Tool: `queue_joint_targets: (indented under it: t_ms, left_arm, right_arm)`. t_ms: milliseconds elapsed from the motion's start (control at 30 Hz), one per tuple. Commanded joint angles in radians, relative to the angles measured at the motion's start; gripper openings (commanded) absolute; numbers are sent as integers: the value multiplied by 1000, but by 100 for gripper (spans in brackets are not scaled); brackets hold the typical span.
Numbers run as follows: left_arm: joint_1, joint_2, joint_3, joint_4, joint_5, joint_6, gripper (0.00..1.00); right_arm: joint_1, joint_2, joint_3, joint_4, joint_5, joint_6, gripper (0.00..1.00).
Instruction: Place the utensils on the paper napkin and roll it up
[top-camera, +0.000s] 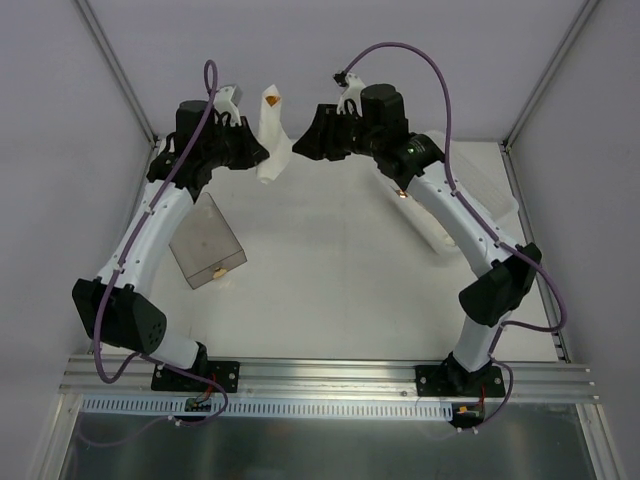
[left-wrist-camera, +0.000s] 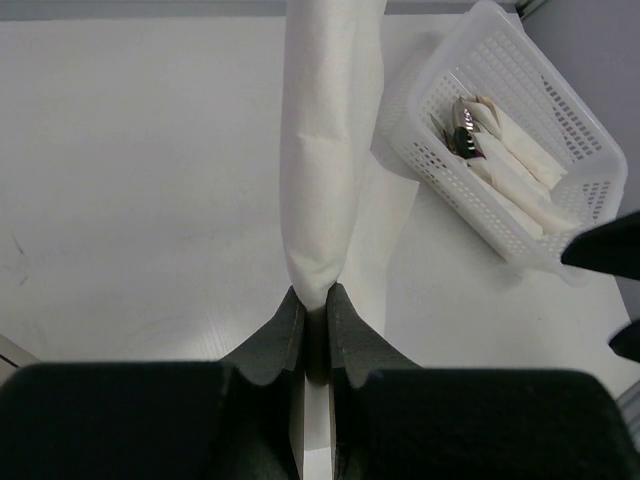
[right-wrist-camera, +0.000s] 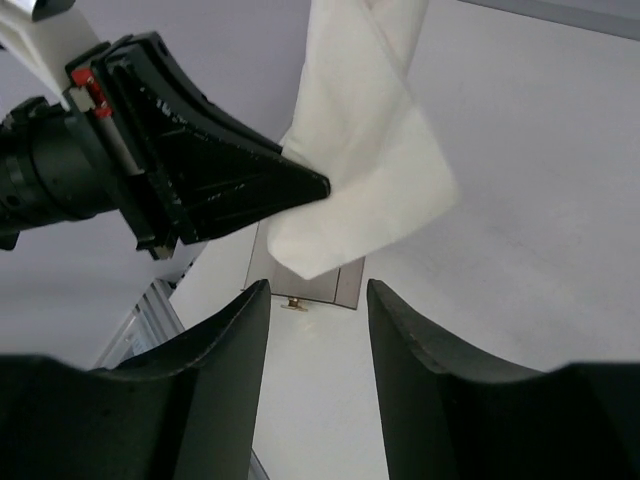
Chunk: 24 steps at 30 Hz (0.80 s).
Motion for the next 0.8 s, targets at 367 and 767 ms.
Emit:
queue_joint_targets:
  t_ms: [367, 767]
  left_arm:
    - [35, -180, -202, 141, 248, -201, 0]
    - [52, -211, -240, 196, 310, -273, 0]
  right_arm:
    - [63, 69, 24, 122, 1, 146, 48]
    - [74, 52, -66, 153, -7, 183, 51]
